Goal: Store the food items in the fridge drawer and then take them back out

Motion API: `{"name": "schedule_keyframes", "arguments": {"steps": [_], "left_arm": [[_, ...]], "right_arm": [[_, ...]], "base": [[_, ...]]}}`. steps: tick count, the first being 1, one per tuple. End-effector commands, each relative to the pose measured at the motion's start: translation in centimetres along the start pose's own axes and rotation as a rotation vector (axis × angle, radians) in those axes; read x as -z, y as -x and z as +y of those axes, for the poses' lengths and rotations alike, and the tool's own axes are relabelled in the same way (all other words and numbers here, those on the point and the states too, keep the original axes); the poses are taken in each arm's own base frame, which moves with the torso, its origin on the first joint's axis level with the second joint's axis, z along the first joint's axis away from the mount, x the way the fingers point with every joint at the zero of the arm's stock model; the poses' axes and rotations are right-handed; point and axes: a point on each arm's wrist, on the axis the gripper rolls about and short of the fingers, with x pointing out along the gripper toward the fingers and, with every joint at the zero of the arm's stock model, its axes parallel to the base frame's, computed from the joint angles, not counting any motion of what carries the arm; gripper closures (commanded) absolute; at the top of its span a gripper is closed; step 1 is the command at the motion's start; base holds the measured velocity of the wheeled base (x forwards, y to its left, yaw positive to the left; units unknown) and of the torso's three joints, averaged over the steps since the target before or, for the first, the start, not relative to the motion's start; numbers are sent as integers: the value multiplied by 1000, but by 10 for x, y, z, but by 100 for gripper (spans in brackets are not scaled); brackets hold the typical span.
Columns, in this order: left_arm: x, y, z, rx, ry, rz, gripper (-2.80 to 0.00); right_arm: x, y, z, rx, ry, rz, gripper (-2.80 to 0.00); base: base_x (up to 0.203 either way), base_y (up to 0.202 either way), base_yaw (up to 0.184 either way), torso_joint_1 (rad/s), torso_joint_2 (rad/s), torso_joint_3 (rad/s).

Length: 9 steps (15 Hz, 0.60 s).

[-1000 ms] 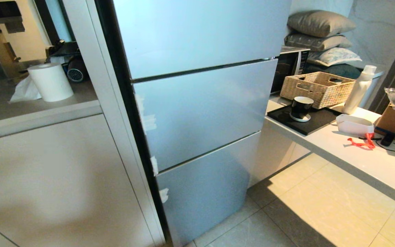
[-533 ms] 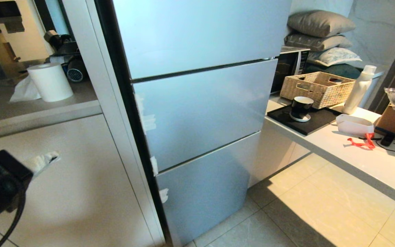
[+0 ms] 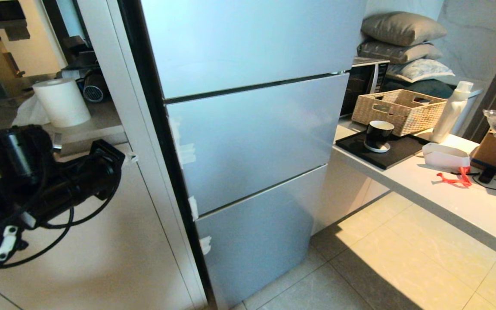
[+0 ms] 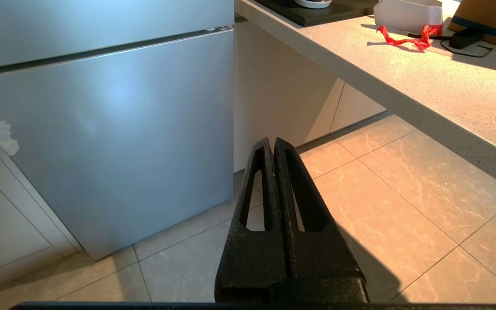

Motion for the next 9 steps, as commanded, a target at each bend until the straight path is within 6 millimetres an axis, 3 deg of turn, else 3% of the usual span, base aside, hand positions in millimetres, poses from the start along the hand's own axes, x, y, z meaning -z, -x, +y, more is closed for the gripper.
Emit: {"name": "schedule_keyframes", "arguments": {"steps": [1,5,9], "left_arm": [[7,-39,8,-10,6,19,0],[2,-77,2,33,1,-10,0],[8,-93,-3,56,3,-3,0]], "right_arm": [[0,0,0,0,1,1,0],[0,0,0,0,1,3,0],[0,0,0,-1,1,1,0]], "base": [[0,0,0,0,0,0],[0,0,0,0,0,0],[0,0,0,0,0,0]]}}
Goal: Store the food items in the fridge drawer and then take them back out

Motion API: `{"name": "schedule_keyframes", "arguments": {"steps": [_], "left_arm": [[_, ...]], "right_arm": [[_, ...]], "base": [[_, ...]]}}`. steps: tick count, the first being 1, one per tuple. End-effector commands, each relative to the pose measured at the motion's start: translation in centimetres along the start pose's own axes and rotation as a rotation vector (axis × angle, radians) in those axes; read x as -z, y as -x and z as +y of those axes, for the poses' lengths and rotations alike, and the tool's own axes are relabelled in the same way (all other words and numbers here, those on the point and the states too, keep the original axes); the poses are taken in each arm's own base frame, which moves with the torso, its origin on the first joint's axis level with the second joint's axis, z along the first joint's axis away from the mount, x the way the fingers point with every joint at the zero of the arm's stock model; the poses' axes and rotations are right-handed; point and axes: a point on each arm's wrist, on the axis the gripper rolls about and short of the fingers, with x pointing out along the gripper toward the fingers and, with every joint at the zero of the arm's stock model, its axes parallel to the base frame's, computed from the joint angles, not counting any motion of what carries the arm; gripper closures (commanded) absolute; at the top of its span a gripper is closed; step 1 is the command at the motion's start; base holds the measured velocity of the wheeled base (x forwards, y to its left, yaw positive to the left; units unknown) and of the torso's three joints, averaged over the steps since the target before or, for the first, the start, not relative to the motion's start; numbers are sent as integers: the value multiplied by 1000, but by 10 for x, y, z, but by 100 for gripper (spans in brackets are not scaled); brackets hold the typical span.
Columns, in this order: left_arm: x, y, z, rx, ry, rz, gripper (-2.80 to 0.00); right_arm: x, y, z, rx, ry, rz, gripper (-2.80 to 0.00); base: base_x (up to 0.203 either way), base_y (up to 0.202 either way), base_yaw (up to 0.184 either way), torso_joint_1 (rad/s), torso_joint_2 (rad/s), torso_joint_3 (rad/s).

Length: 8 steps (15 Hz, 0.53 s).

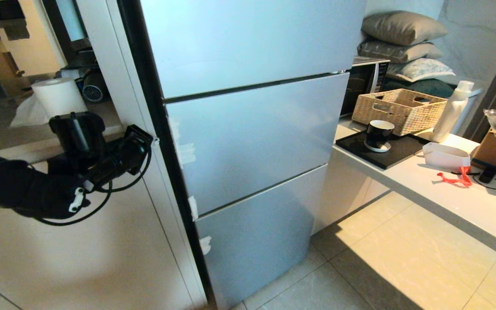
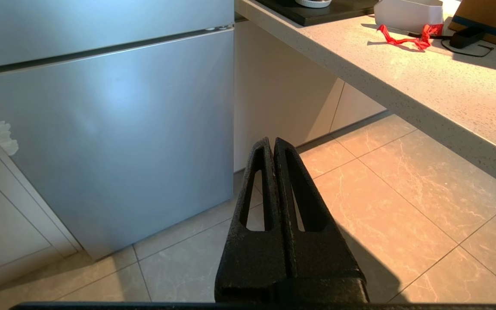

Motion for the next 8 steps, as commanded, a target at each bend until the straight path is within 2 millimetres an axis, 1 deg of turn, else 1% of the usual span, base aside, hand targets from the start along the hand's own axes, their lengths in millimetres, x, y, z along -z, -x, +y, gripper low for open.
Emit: {"name": "schedule_keyframes", "arguments": {"steps": [1,6,8], "left_arm": [[9,-11,-3,19,5,17,0],[15,-20,-14,53,1,-6,0],[21,-23,-17,62,-1,-1,0]], "right_arm": [[0,0,0,0,1,1,0],[0,0,0,0,1,1,0],[0,0,0,0,1,1,0]], "base": [[0,0,0,0,0,0],[0,0,0,0,0,0],[0,0,0,0,0,0]]}}
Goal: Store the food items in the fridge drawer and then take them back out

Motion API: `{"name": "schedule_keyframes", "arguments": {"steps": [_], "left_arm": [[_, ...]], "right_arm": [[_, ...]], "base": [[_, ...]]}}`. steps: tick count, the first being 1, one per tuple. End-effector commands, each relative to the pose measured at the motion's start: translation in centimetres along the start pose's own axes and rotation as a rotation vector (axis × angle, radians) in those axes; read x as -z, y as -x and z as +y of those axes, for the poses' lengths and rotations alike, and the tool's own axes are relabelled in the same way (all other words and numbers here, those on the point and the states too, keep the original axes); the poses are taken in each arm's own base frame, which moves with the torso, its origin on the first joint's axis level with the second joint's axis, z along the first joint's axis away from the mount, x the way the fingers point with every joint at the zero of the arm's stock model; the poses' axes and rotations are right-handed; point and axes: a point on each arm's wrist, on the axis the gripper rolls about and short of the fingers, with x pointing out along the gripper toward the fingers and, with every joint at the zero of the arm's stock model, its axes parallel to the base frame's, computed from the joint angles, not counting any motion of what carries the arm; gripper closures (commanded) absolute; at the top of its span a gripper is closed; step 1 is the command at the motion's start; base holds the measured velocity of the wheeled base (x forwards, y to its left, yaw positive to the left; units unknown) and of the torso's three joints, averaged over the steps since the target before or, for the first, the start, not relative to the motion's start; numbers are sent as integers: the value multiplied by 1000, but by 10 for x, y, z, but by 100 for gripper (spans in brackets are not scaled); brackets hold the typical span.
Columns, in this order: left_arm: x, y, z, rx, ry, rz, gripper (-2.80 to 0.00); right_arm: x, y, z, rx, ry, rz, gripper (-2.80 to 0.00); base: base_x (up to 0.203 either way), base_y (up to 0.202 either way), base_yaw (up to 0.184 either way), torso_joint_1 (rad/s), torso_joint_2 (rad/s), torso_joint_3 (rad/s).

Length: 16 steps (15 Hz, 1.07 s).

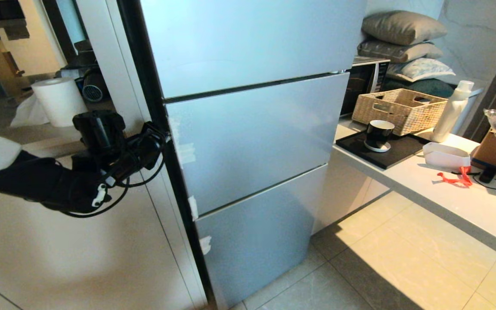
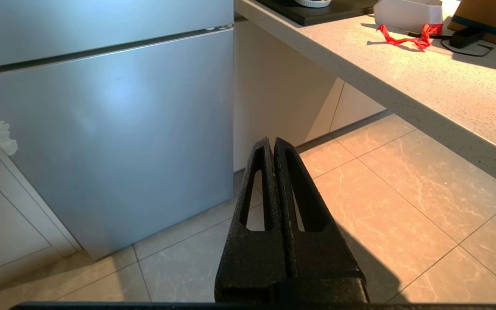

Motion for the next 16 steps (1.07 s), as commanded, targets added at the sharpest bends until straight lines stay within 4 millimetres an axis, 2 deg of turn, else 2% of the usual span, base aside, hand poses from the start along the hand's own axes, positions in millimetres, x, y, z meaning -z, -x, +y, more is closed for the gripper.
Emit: {"name": "schedule_keyframes", "arguments": {"steps": [1,8,13,16], "left_arm": [[6,-3,-2,9,4,11,0],[19,-6,-6,11,8,32,0],[30,-1,2,-20,9,67,0],[42,11,8,-24,5,88,0]], "right_arm": [[0,0,0,0,1,1,0],[0,0,0,-2,1,1,0],[0,0,0,0,1,1,0],[0,0,0,0,1,2,0]], "base": [[0,0,0,0,0,0],[0,0,0,0,0,0],[0,0,0,0,0,0],[0,0,0,0,0,0]]}}
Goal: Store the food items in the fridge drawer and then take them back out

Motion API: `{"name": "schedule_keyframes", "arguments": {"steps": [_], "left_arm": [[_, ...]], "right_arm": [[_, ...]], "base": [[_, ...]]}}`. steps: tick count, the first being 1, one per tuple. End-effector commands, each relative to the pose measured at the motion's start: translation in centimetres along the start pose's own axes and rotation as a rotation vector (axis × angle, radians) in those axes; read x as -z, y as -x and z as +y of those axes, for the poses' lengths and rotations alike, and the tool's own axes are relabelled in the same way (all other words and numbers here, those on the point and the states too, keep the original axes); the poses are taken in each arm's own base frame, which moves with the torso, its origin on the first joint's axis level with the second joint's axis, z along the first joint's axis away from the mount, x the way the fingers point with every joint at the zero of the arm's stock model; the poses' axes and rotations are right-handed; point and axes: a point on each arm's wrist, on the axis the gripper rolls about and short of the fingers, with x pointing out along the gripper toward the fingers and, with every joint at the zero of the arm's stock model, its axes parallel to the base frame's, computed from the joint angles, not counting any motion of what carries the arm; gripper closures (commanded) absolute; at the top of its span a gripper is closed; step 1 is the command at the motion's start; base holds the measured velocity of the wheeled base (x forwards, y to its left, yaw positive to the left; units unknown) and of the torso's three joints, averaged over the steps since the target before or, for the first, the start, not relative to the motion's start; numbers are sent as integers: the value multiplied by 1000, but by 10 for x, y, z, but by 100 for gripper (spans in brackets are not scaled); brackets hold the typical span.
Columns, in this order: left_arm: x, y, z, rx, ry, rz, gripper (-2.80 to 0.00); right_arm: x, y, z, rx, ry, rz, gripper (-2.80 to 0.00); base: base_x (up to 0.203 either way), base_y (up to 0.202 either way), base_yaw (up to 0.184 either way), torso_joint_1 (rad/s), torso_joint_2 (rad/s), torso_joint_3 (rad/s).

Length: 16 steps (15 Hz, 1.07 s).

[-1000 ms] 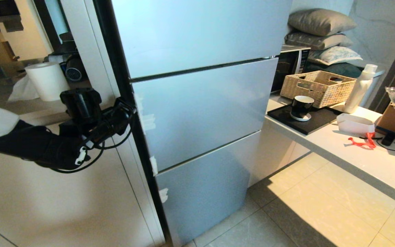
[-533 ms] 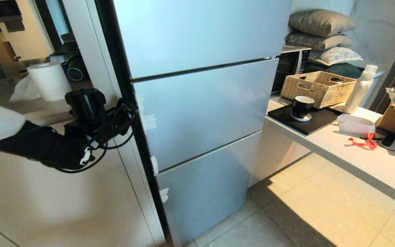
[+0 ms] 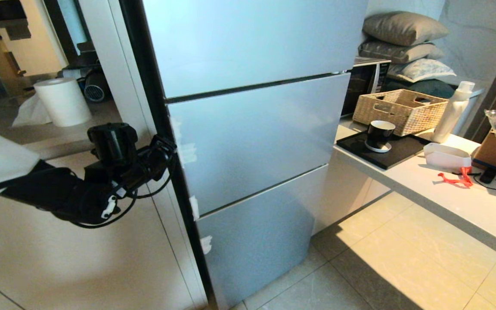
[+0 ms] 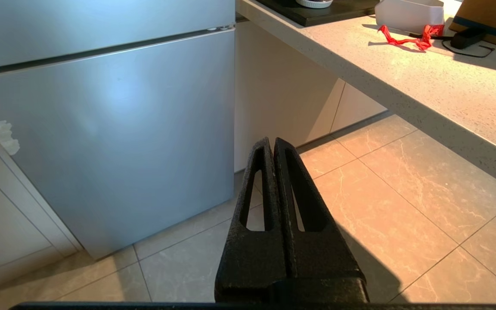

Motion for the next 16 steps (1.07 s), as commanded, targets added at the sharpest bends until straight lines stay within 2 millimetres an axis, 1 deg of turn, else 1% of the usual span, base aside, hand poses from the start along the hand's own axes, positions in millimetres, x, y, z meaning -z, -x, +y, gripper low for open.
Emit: {"name": "schedule_keyframes", "arguments": {"steps": [1,3,4,5,7,11,12,14,16], "left_arm": [[8,9,3,13,-2,5,0],[13,17,10,16,-3,3,0],[16,24,13,13,-3,9,0],[17,32,12,23,-3,5,0],[15,44,5,45,-3,-1,0],[13,82,-17,106,-2,8,0],[12,88,-20,115,-2,7,0],[9,96,-23,125,-3,-5,0],[12,96,-21,117,-2,7,0]], "right_arm": [[0,0,0,0,1,1,0],[0,0,0,0,1,1,0],[0,0,0,-1,1,1,0],[0,0,0,0,1,1,0],[0,0,0,0,1,1,0],[0,0,0,0,1,1,0],[0,0,0,0,1,1,0],[0,0,0,-1,1,2,0],[0,0,0,0,1,1,0]], "base": [[0,0,0,0,0,0],[0,0,0,0,0,0],[0,0,0,0,0,0],[0,0,0,0,0,0],[0,0,0,0,0,0],[0,0,0,0,0,0],[0,0,0,0,0,0],[0,0,0,0,0,0],[0,0,0,0,0,0]]}}
